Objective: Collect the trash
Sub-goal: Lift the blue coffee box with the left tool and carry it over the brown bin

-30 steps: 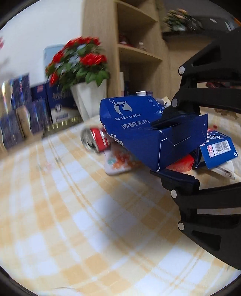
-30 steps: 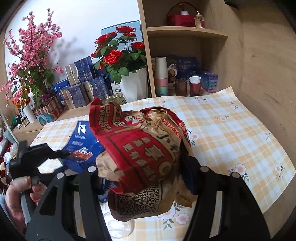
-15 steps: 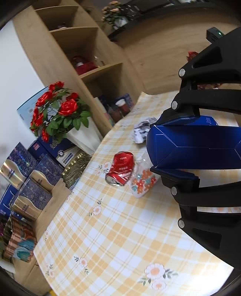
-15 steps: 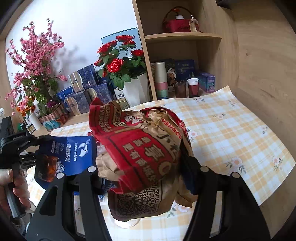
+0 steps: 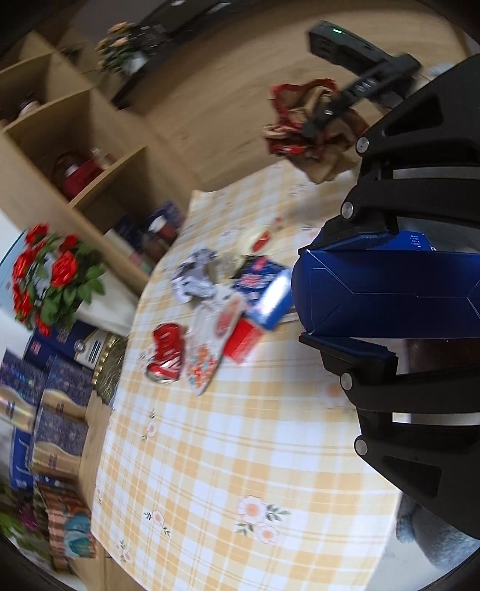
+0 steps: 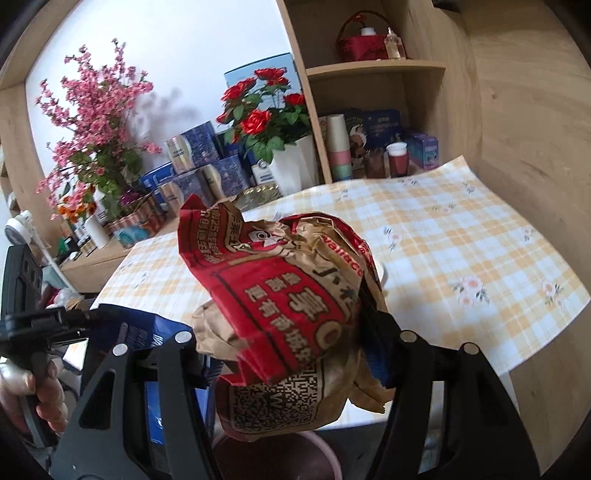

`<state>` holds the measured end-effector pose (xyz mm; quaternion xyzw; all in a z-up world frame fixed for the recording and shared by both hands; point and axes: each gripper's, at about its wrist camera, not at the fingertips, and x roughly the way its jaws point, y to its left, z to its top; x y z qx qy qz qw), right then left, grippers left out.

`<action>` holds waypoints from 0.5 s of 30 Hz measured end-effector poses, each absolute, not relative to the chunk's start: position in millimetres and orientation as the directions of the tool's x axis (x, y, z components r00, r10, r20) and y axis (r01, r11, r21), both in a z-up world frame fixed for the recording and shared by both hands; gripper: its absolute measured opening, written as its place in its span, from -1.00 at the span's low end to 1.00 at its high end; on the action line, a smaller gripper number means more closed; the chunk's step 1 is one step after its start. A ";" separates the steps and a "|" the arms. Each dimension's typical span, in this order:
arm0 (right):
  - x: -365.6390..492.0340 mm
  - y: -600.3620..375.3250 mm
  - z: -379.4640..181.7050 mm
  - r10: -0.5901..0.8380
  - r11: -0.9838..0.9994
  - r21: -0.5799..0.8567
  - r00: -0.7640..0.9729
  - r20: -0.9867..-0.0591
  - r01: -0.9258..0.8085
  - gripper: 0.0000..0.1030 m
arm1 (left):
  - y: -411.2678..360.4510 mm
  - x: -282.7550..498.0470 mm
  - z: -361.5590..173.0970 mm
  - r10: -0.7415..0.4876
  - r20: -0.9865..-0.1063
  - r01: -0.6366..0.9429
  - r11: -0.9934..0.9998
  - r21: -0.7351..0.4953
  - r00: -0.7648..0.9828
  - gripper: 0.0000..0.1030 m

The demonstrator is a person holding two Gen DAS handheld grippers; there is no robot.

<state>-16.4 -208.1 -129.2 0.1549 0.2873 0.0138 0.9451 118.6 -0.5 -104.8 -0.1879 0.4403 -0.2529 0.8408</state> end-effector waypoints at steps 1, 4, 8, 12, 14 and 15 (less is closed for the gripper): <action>-24.6 -206.0 -131.3 0.127 0.952 0.302 0.830 -0.543 0.052 0.20 | -2.3 111.1 -106.2 -0.587 -0.650 0.273 0.806 -0.526 0.483 -0.24; -44.2 -199.6 -136.9 0.146 0.954 0.297 0.820 -0.553 0.030 0.20 | -9.7 82.8 -112.4 -0.580 -0.664 0.325 0.815 -0.480 0.472 -0.24; -66.8 -194.1 -146.9 0.176 0.950 0.313 0.807 -0.564 0.011 0.20 | -25.3 49.3 -124.9 -0.562 -0.696 0.385 0.823 -0.417 0.447 -0.24; -82.7 -190.8 -160.6 0.181 0.951 0.310 0.787 -0.590 0.014 0.20 | -47.4 23.3 -144.5 -0.518 -0.735 0.455 0.833 -0.315 0.438 -0.24; -86.6 -191.3 -167.8 0.187 0.948 0.318 0.775 -0.603 0.018 0.20 | -57.6 14.9 -155.1 -0.498 -0.750 0.488 0.830 -0.268 0.436 -0.24; -87.4 -191.9 -171.6 0.189 0.946 0.322 0.770 -0.609 0.023 0.20 | -63.2 11.2 -162.5 -0.489 -0.760 0.505 0.827 -0.247 0.428 -0.24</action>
